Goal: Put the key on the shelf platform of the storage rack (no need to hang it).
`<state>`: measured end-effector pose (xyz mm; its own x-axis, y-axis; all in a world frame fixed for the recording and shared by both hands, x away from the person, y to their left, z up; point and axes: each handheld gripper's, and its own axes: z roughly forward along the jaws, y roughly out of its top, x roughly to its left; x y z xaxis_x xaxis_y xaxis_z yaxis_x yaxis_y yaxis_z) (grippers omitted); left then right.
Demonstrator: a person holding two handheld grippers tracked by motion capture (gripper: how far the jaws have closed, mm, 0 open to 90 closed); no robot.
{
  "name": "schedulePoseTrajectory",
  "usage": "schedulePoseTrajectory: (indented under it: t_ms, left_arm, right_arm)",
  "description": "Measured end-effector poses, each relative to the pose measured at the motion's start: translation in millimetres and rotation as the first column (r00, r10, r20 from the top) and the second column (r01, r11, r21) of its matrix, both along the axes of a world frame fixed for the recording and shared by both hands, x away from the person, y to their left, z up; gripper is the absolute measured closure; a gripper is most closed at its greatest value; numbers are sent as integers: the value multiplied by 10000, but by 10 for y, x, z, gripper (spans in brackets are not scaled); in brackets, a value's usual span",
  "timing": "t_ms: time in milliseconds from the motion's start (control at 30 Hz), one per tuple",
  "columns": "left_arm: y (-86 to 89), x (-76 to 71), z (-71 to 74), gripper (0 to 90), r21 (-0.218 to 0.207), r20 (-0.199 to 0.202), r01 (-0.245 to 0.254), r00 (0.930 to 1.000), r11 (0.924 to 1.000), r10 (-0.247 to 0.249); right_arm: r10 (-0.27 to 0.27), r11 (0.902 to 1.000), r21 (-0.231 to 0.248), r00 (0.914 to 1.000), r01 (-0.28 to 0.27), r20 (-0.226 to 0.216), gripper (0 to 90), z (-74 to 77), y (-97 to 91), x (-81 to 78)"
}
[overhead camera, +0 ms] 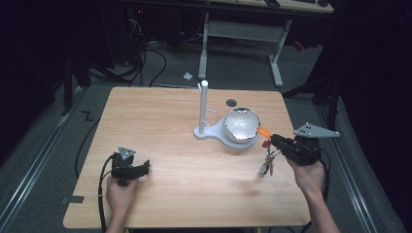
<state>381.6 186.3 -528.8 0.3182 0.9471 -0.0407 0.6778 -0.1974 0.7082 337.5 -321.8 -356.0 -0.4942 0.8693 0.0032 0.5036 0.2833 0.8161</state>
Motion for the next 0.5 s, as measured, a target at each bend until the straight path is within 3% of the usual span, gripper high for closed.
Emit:
schedulePoseTrajectory:
  t_ms: [500]
  left_arm:
    - [0,0,0,215,-3,2,1,10000,10000,-1]
  right_arm:
    - [415,9991,-148,9984,-409,388,838,290,66,135]
